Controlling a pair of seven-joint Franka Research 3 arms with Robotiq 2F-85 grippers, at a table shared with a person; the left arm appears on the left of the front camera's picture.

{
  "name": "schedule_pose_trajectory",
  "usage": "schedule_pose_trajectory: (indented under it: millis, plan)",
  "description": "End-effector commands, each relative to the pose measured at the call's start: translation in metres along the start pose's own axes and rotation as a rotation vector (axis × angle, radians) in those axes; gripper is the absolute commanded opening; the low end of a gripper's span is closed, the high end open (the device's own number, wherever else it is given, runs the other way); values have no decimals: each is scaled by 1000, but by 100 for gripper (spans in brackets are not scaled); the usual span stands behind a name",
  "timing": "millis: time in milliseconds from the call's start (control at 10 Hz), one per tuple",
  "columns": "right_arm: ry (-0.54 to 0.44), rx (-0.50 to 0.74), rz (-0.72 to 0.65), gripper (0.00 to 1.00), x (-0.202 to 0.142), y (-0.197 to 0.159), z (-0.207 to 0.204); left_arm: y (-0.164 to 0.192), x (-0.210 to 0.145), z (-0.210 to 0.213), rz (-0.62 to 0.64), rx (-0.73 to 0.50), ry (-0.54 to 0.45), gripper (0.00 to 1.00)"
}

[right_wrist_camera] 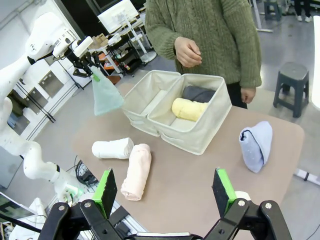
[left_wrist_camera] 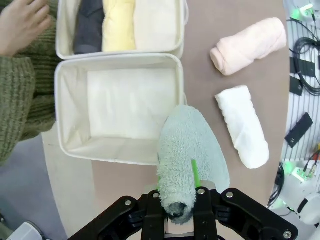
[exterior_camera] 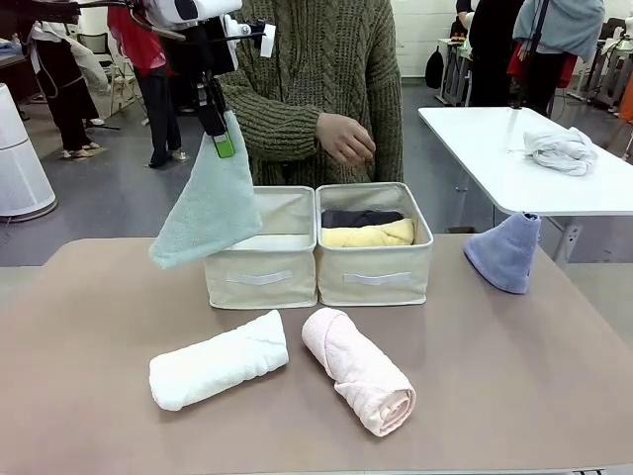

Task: Sort the towels based on their folding style.
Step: Pick up one triangle-folded towel and place it in the left Fabric basket.

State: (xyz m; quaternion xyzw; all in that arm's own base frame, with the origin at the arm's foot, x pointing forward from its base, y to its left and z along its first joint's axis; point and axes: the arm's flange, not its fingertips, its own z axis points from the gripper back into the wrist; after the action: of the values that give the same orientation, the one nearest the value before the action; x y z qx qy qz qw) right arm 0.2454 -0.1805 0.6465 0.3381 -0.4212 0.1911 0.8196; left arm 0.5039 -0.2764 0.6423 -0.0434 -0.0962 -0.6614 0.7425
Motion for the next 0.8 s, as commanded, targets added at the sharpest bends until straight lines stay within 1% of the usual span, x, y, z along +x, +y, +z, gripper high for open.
schedule_pose_trajectory:
  millis: [0, 100, 200, 300, 400, 500, 600, 700]
  plan:
    - [-5, 16, 7, 100, 0, -1, -2, 16, 23, 6, -41, 93, -110, 17]
    - [-5, 16, 7, 100, 0, -1, -2, 29, 46, 1, -97, 61, -128, 17]
    - [-5, 16, 7, 100, 0, -1, -2, 26, 59, -10, -108, 68, -92, 17]
    - [-5, 16, 7, 100, 0, -1, -2, 23, 58, -9, -123, 70, -30, 17]
    - [-5, 16, 7, 100, 0, -1, -2, 31, 44, 3, -140, 59, 2, 17]
    - [-5, 16, 7, 100, 0, -1, -2, 19, 21, 13, -149, 25, 4, 17]
    - [-5, 16, 7, 100, 0, -1, -2, -13, -30, 37, -212, -16, 91, 17]
    - [-5, 16, 7, 100, 0, -1, -2, -45, -100, 82, -265, 65, 96, 17]
